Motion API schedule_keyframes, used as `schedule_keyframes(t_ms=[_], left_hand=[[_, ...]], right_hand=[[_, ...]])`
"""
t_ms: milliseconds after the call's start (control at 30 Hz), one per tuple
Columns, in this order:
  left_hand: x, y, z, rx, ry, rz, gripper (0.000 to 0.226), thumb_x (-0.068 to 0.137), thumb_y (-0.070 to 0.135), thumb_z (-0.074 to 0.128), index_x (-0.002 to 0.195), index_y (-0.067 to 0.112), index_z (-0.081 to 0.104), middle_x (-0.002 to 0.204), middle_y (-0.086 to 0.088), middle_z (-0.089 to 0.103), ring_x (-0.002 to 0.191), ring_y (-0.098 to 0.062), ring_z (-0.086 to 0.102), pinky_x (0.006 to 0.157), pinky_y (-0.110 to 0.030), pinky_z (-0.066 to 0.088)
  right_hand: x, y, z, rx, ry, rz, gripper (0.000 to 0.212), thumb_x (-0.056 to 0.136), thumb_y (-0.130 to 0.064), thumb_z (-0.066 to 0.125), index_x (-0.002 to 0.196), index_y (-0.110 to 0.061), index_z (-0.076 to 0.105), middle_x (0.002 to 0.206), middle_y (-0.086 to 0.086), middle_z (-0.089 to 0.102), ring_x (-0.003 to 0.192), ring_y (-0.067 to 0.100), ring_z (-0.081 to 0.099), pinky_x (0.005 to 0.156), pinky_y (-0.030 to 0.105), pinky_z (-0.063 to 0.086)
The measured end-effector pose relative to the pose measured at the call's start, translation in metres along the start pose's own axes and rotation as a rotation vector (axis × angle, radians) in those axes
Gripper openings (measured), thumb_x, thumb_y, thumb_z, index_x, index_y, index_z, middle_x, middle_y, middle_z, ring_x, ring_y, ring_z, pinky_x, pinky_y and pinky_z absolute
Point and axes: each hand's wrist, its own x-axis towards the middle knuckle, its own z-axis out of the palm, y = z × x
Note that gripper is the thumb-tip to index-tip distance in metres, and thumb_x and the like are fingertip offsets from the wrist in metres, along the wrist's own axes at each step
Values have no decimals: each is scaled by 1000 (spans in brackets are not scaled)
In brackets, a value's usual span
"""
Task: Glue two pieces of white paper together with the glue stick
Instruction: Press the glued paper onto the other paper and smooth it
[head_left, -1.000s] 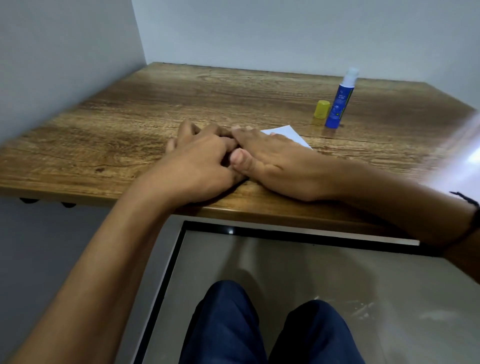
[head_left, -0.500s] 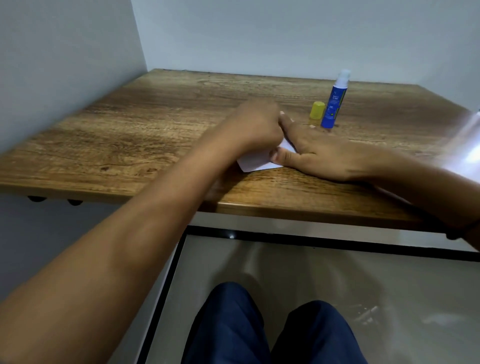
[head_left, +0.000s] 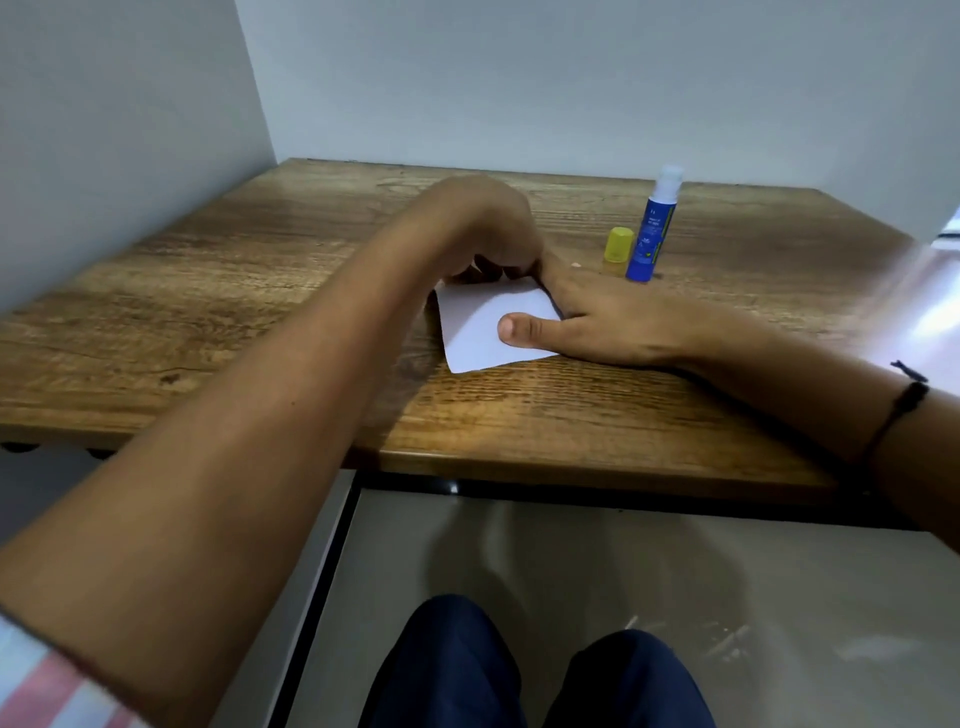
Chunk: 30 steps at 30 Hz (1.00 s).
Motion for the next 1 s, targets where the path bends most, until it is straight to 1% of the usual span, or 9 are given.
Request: schedule_keyframes(t_ms=[167, 300, 400, 500, 600, 667, 733, 833, 1000], left_hand=[[10, -4, -14, -61, -48, -24, 14, 87, 12, 47, 92, 6, 59, 89, -12, 65, 73, -24, 62, 62, -33, 53], [18, -12, -26, -85, -90, -38, 16, 88, 19, 48, 85, 11, 62, 80, -8, 68, 50, -18, 64, 44, -24, 49], [26, -25, -29, -261, -122, -29, 17, 87, 22, 49, 84, 13, 63, 81, -5, 71, 56, -17, 67, 48, -25, 50], [32, -36, -29, -429, -172, -5, 12, 87, 19, 52, 85, 10, 61, 68, -4, 72, 57, -18, 69, 48, -25, 52], [35, -42, -32, -483, -135, 44, 7, 83, 10, 56, 85, 10, 63, 71, -5, 71, 58, -18, 67, 54, -26, 54], [37, -46, -35, -574, -59, 101, 15, 82, 4, 57, 91, 12, 65, 73, -3, 72, 60, -14, 69, 56, -25, 56], [37, -51, -37, -590, 34, 171, 24, 80, 1, 58, 100, 13, 64, 68, 1, 67, 58, -9, 66, 54, -22, 54], [35, -51, -37, -552, 92, 315, 33, 80, 1, 57, 110, 15, 59, 71, -3, 60, 59, -9, 61, 52, -18, 48], [29, -54, -45, -490, -25, 448, 30, 83, 6, 58, 112, 14, 59, 75, -13, 60, 68, -20, 58, 59, -26, 47]], right_hand=[[11, 1, -1, 57, 52, -49, 94, 70, -77, 39, 144, -30, 7, 144, -4, 39, 125, 14, 42, 101, 32, 35], [19, -2, -4, 144, 109, -107, 88, 76, -64, 53, 144, -34, 6, 137, -14, 44, 115, -2, 47, 95, 25, 40], [30, 3, -4, 139, 112, -62, 103, 73, -66, 55, 145, -31, -9, 150, -5, 34, 130, 13, 41, 102, 29, 35], [44, 6, -3, 118, 182, -33, 109, 73, -62, 59, 143, -29, -17, 156, -4, 21, 135, 14, 31, 94, 20, 25], [49, 5, -4, 177, 241, -39, 111, 70, -59, 63, 142, -34, -17, 158, -6, 10, 137, 8, 23, 99, 22, 24], [49, 7, -5, 298, 336, -29, 102, 71, -56, 62, 145, -34, -5, 155, -6, 21, 131, 0, 33, 103, 26, 32], [48, 9, -6, 534, 469, 31, 74, 80, -49, 57, 142, -28, 22, 128, -10, 52, 97, -4, 60, 86, 24, 48], [51, 10, -9, 879, 492, 129, 29, 90, -30, 52, 104, -5, 58, 78, 1, 62, 63, 10, 58, 61, 29, 48], [49, 8, -9, 1068, 468, 123, 15, 86, -17, 59, 71, -15, 59, 63, -1, 64, 55, 10, 59, 51, 22, 48]])
